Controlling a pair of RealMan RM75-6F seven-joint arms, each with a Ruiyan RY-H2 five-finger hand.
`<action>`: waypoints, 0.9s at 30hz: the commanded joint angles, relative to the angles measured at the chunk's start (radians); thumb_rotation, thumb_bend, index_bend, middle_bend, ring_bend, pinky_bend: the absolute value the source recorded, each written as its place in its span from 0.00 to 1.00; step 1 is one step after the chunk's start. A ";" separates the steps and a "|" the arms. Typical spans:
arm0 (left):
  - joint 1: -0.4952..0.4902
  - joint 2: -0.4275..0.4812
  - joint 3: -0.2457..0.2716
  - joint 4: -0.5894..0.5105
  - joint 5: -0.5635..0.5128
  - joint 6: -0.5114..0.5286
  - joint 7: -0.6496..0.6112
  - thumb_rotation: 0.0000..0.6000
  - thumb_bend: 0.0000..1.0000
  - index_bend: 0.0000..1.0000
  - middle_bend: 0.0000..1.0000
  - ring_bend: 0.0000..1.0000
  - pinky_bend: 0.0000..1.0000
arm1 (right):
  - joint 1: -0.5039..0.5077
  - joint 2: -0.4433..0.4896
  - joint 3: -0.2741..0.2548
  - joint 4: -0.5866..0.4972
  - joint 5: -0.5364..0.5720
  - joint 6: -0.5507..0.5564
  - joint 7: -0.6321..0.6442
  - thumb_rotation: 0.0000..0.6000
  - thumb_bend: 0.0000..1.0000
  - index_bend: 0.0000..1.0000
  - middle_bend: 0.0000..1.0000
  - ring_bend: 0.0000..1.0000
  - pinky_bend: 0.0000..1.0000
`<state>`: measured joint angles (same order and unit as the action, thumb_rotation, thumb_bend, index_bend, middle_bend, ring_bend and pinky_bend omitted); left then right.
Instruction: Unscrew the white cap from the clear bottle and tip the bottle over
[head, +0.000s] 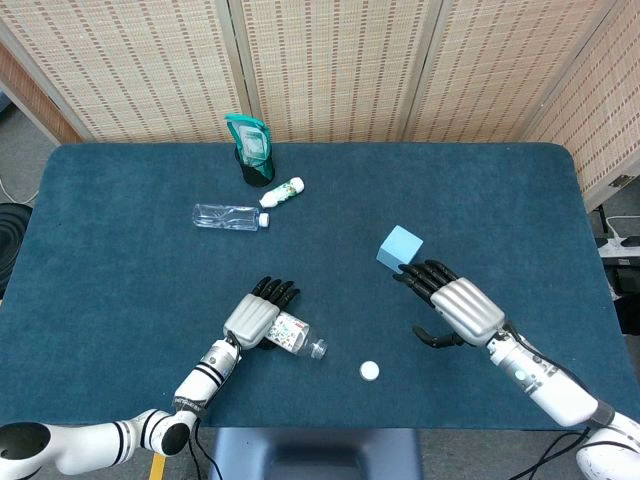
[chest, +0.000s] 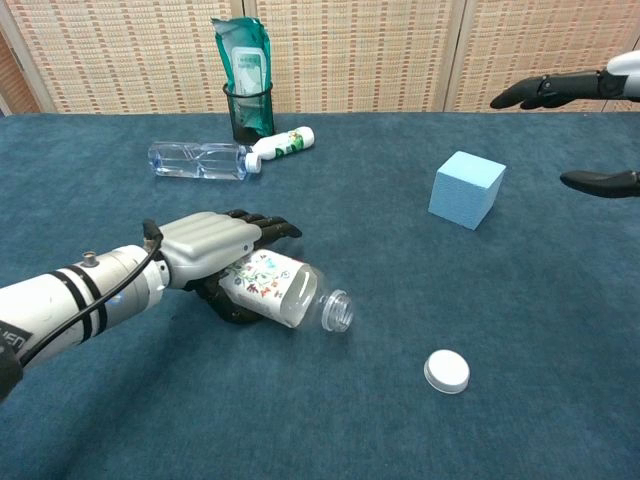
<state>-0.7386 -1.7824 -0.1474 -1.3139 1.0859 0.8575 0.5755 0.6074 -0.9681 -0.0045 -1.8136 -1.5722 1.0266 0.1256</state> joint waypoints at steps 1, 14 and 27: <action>-0.035 0.008 0.000 -0.029 -0.051 -0.016 0.037 1.00 0.29 0.00 0.00 0.00 0.00 | -0.007 0.007 -0.001 0.004 -0.008 0.007 0.012 0.69 0.37 0.00 0.00 0.00 0.00; -0.030 0.181 -0.035 -0.279 -0.057 0.074 0.029 1.00 0.30 0.00 0.00 0.00 0.00 | -0.035 0.020 0.007 0.017 -0.035 0.043 0.058 0.70 0.37 0.00 0.00 0.00 0.00; 0.008 0.311 0.087 -0.330 -0.428 -0.012 0.143 1.00 0.32 0.00 0.00 0.00 0.00 | -0.062 0.026 -0.003 -0.006 -0.061 0.058 0.052 0.70 0.37 0.00 0.00 0.00 0.00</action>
<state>-0.7481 -1.5245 -0.0962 -1.6169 0.8875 0.9506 0.8283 0.5470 -0.9421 -0.0070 -1.8178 -1.6325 1.0841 0.1771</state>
